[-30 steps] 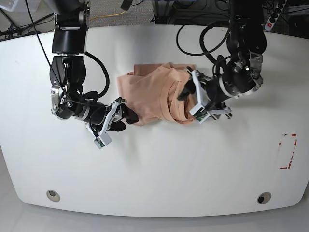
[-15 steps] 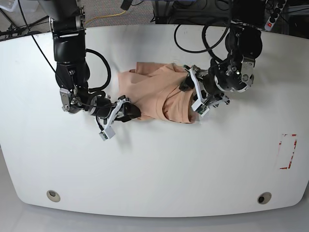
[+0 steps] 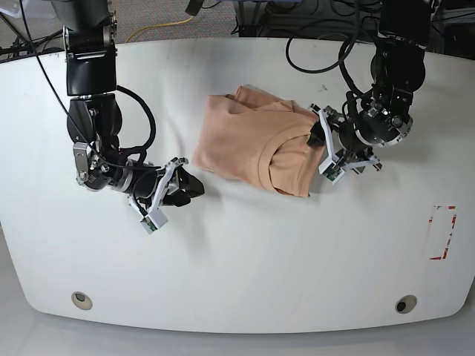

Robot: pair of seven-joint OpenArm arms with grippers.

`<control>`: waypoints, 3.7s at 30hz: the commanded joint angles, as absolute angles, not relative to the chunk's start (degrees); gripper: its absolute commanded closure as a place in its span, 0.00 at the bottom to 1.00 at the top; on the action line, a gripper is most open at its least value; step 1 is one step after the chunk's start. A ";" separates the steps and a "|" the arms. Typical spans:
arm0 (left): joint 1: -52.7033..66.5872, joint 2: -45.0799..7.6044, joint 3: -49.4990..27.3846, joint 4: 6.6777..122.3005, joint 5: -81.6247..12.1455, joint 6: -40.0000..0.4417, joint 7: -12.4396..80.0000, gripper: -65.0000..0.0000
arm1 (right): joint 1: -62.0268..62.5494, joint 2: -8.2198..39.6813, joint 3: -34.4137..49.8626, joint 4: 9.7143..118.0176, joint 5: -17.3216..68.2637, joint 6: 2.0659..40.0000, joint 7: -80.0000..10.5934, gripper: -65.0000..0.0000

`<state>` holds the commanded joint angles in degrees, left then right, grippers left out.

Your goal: Fold the T-shirt properly

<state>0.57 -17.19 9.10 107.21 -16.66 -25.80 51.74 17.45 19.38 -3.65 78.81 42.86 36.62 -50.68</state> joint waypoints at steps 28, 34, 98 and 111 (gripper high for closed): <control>0.22 -15.08 9.63 92.26 -6.99 -36.26 51.56 0.50 | 9.71 12.62 -5.49 78.90 15.78 40.00 -44.26 0.63; -12.09 -15.16 11.47 81.98 -6.55 -36.18 51.47 0.50 | 4.26 12.70 -5.49 85.32 15.34 40.00 -44.35 0.63; -2.42 -37.23 -19.65 66.59 -6.64 -33.27 43.74 0.25 | -4.88 9.54 8.04 110.73 15.87 40.00 -55.08 0.63; 0.13 -41.01 -30.81 76.62 -6.99 -40.00 51.47 0.38 | -7.96 9.98 8.22 112.66 15.60 40.00 -54.99 0.63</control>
<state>0.13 -41.01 -30.81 76.62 -6.99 -40.00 51.47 -7.96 9.98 8.22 112.66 15.60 40.00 -54.99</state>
